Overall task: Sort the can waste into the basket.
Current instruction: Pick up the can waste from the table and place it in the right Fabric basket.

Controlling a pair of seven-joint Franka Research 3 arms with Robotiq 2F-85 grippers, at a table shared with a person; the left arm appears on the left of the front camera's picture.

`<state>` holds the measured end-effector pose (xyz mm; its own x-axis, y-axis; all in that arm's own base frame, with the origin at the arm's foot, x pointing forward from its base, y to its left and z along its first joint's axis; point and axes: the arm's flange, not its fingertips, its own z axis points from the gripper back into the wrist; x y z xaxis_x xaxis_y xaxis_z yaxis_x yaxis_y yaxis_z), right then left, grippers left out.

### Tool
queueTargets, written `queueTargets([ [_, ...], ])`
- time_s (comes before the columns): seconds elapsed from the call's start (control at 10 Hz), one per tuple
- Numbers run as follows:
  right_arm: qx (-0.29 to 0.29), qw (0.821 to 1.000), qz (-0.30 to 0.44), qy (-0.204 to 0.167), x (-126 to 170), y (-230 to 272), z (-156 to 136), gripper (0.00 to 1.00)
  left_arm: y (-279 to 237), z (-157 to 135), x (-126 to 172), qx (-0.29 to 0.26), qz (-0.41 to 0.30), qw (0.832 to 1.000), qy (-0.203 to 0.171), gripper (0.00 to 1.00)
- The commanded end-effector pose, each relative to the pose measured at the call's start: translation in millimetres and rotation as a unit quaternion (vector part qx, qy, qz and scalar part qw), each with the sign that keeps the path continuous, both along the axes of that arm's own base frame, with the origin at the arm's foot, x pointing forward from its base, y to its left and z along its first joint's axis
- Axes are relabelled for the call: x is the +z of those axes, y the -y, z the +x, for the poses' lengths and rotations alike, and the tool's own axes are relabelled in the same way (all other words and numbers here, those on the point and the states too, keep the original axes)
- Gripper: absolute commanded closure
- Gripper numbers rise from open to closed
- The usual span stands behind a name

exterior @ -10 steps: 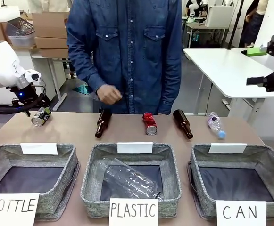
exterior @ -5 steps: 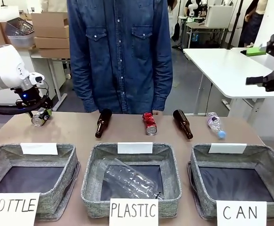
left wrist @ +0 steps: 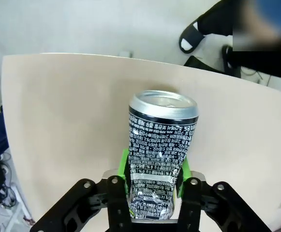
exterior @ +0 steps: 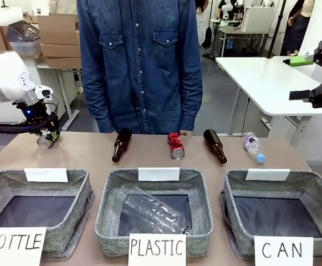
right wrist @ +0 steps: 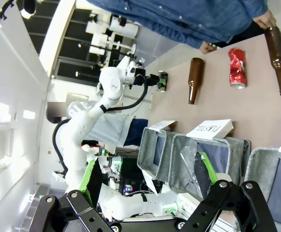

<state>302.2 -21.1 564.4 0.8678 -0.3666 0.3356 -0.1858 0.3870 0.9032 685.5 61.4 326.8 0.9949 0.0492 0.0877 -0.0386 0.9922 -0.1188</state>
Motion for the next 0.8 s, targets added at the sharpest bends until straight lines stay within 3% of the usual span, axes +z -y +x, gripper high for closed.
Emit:
queueTargets([
  [0.0,0.003,1.0,0.003,0.016,0,-3,4,0.0,-2,7,-1,-0.015,0.004,1.0,-0.007,0.96],
  [0.1,0.003,1.0,0.003,0.016,0,-3,4,0.0,-4,7,-2,-0.012,0.004,1.0,-0.009,1.0],
  [0.5,0.003,1.0,0.003,0.016,0,-3,4,0.0,-7,3,1,-0.005,-0.007,1.0,-0.004,1.0],
  [0.6,0.003,1.0,0.003,0.016,0,-3,4,0.0,-10,-6,13,-0.012,-0.028,1.0,-0.008,1.0],
  [0.7,0.003,1.0,0.003,0.016,0,-3,4,0.0,-12,-32,47,-0.038,-0.063,0.997,-0.005,1.0],
])
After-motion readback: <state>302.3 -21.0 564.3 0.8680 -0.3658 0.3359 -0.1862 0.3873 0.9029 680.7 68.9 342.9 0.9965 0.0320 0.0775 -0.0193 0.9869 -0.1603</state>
